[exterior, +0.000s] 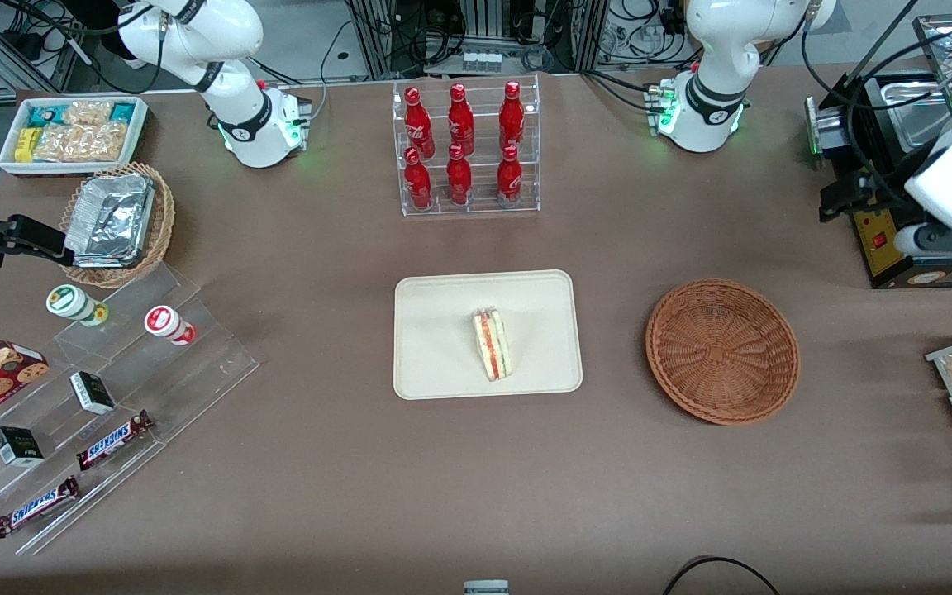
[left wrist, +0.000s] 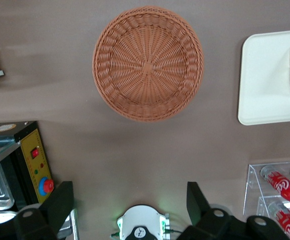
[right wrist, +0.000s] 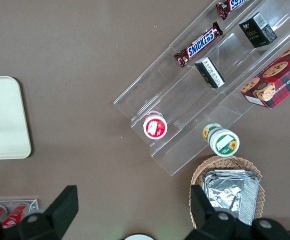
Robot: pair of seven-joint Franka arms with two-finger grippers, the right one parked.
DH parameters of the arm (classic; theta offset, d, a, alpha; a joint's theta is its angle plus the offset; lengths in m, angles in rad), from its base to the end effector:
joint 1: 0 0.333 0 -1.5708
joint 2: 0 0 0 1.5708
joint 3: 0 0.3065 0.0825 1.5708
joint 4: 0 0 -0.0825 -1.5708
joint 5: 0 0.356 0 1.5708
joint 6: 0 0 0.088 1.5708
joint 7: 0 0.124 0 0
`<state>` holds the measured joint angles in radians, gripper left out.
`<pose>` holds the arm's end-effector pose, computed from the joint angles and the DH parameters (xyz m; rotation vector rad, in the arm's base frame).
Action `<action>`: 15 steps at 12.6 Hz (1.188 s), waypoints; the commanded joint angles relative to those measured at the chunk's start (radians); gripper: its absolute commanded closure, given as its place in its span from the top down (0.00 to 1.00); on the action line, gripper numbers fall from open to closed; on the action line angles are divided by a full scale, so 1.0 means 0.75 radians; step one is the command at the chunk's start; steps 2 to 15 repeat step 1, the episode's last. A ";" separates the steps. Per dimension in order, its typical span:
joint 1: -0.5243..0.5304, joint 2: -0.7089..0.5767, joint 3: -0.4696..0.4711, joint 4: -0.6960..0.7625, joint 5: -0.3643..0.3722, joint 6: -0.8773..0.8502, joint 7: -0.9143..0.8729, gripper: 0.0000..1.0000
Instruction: Place sandwich from basket to tray
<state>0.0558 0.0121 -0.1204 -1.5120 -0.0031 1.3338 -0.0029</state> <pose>0.4998 -0.0324 0.5991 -3.1240 0.0973 0.2982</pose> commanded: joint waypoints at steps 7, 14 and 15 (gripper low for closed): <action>0.009 -0.047 -0.003 -0.025 -0.027 -0.044 0.034 1.00; 0.009 -0.047 -0.003 -0.025 -0.027 -0.044 0.034 1.00; 0.009 -0.047 -0.003 -0.025 -0.027 -0.044 0.034 1.00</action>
